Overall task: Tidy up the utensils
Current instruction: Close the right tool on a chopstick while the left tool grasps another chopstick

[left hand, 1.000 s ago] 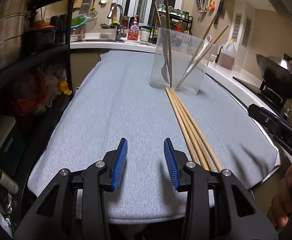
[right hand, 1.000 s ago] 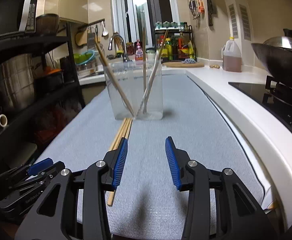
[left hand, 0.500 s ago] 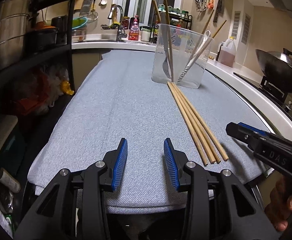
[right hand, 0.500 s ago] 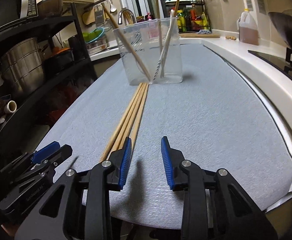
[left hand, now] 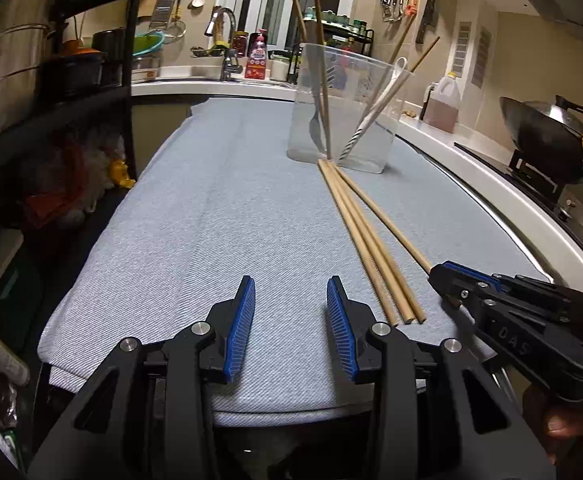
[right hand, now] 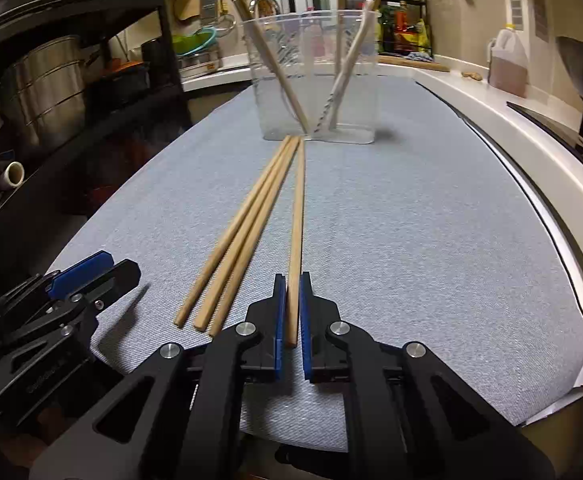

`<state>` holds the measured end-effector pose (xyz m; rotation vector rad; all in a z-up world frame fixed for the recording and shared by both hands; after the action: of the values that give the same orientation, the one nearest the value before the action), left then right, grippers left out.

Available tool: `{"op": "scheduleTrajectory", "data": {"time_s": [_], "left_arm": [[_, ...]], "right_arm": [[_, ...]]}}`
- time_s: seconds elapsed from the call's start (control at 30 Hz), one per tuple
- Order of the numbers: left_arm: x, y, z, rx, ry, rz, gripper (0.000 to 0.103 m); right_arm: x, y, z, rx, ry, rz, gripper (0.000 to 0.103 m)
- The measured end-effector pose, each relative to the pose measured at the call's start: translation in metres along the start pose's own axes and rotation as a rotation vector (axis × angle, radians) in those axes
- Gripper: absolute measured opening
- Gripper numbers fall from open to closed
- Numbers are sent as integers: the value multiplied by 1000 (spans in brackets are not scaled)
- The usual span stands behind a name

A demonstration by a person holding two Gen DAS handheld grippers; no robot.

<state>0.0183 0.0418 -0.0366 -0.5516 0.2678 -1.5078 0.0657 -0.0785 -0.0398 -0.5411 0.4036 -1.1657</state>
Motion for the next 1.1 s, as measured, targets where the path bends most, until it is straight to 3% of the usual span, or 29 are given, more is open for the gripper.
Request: {"op": "scheduleTrajectory", "data": {"time_s": [0.27,0.43,0.5,0.57,0.77,1.1], "left_arm": [[31,12,1,-39,32,-94,38],[44,17,-2,-53,97,-55,33],[42,17,-2,-57,106,-35,16],[38,15,-3,-51,114,-17,12],[26,7,-6,-24,126,27,12],[33,13,-4,3,163,27,12]], "right_arm": [[19,-5,-2,18,31,-84,7],[25,-6,-4,20,31,-90,7],[26,-6,-4,20,35,-87,7],[26,-6,-4,21,36,-85,7],[24,-6,-5,22,29,-89,8],[21,-7,-6,26,2,-74,7]]}}
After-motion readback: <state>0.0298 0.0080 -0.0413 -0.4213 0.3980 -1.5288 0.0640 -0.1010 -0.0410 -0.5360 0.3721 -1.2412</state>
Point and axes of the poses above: each gripper's, at about its wrist camera, not at the fingertips, and y roughly the way its jaws point, x to its right, z to its top, the point moved 1 cm from there along y, roughly the way its jaws point, and after that the axes turned 3 degrees about x, right-handed, at the moved point
